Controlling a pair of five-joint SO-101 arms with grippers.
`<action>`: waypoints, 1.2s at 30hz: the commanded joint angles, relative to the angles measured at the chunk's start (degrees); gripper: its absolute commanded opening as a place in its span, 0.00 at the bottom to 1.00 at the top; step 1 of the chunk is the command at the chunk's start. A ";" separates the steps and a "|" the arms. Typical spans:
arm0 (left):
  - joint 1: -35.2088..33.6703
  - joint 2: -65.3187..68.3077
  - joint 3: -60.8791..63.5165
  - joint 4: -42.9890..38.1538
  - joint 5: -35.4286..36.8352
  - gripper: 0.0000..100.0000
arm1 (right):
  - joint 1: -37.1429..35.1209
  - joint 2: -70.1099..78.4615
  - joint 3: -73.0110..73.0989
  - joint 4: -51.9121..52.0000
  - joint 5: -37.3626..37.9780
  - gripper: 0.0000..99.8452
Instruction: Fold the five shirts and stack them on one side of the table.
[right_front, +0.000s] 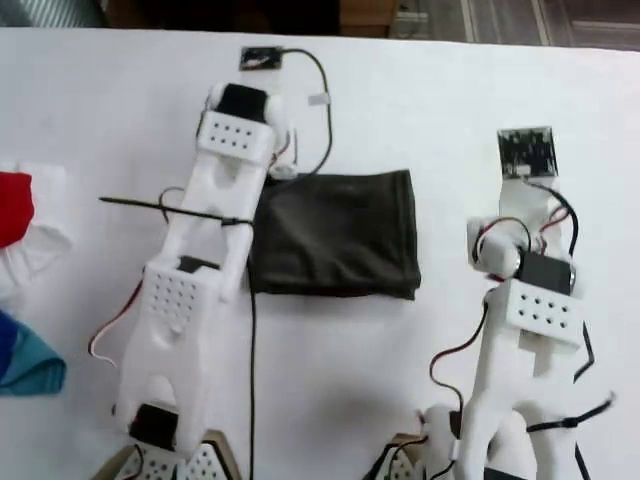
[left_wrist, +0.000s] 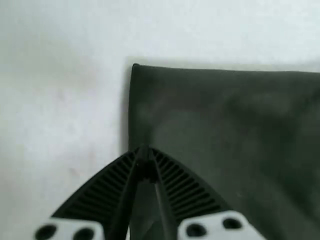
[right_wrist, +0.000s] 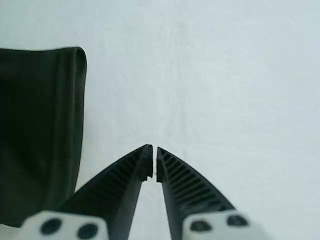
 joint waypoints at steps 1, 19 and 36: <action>1.32 -3.34 0.75 1.23 -0.26 0.03 | -4.35 5.05 -5.45 -2.24 -2.55 0.02; 5.01 -34.73 60.97 -19.34 0.00 0.03 | -11.91 55.25 -47.82 16.84 -10.37 0.02; 5.10 -47.38 97.45 -48.09 -2.99 0.03 | -17.71 58.68 -47.56 13.58 -13.54 0.02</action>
